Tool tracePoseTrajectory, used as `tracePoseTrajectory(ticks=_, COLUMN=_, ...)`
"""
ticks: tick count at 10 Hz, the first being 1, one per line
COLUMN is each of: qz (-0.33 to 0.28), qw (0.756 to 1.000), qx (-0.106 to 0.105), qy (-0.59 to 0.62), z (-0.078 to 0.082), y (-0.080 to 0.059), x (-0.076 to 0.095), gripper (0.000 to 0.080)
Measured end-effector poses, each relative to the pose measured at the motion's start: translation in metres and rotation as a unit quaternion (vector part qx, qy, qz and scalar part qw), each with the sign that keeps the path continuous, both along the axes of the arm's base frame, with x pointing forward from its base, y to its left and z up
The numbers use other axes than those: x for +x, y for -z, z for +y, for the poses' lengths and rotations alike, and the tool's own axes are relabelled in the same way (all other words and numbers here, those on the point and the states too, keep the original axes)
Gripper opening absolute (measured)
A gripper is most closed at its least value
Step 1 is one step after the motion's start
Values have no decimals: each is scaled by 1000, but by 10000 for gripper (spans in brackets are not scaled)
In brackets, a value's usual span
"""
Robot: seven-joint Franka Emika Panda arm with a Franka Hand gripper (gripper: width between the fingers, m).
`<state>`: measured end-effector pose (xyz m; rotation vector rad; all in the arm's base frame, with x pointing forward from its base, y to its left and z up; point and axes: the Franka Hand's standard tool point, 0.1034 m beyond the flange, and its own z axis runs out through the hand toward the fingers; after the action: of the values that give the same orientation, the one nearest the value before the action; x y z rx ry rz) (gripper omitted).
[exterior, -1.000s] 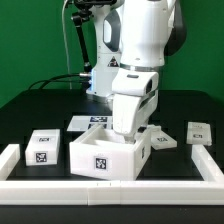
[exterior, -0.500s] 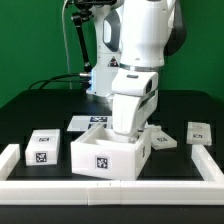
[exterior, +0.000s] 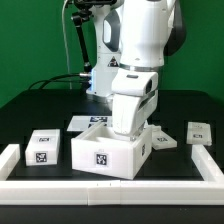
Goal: Assemble cabinet
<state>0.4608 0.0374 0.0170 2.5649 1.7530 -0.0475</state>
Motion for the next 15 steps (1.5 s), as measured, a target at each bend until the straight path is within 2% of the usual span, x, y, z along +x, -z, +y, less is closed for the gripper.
tracePoseTrajectory(ticks=3, qz=1, qw=1000, qx=0, qy=-13, z=-1, y=0, x=0, gripper=34)
tracePoseTrajectory(ticks=5, qz=11, qw=995, qx=-2, qy=-103, z=-10, y=0, x=5, gripper=34)
tracePoseTrajectory(ticks=7, qz=20, qw=983, qx=-4, qy=-185, z=-14, y=-1, x=21, gripper=34)
tracePoseTrajectory(ticks=12, qz=17, qw=981, qx=-3, qy=-191, z=-10, y=-1, x=23, gripper=34)
tracePoseTrajectory(ticks=15, qz=13, qw=978, qx=2, qy=-209, z=18, y=-1, x=34, gripper=34)
